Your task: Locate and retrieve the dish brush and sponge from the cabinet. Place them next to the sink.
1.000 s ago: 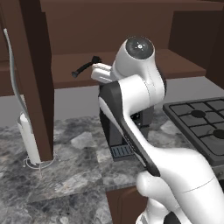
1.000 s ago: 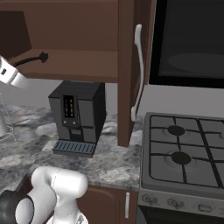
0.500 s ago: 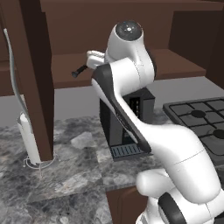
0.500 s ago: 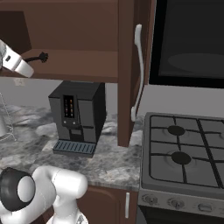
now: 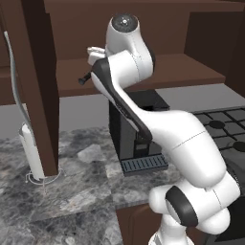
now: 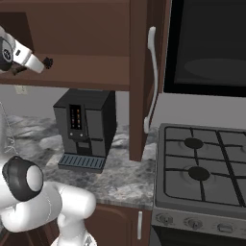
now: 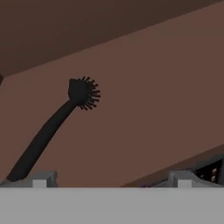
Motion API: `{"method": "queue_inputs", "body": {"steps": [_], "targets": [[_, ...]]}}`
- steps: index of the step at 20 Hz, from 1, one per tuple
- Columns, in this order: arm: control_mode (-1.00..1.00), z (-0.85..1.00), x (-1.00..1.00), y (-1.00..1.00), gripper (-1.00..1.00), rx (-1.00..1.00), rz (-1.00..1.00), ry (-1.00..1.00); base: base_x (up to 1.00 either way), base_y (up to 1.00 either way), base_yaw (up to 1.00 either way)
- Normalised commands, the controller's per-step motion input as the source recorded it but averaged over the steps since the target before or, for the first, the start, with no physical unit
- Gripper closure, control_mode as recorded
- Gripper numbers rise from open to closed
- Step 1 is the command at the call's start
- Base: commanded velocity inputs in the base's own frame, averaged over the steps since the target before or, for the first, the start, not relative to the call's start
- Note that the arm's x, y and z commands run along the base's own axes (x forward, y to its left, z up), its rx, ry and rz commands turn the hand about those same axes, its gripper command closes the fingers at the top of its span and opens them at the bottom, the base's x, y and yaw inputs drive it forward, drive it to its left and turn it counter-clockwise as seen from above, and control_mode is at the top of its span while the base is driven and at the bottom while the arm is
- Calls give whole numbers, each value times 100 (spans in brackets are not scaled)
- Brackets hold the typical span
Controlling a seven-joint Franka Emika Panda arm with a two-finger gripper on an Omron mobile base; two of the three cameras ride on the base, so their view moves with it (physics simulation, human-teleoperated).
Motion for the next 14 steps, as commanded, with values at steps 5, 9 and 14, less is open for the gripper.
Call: {"method": "queue_inputs", "body": {"steps": [5, 9, 14], "targets": [[-100, -1, 35, 21, -100, -11, 0, -8, 0, 0, 0], [-100, 2, 22, 4, -100, -8, 0, -6, 0, 0, 0], [-100, -9, 7, 2, -100, -1, 0, -2, 0, 0, 0]]}}
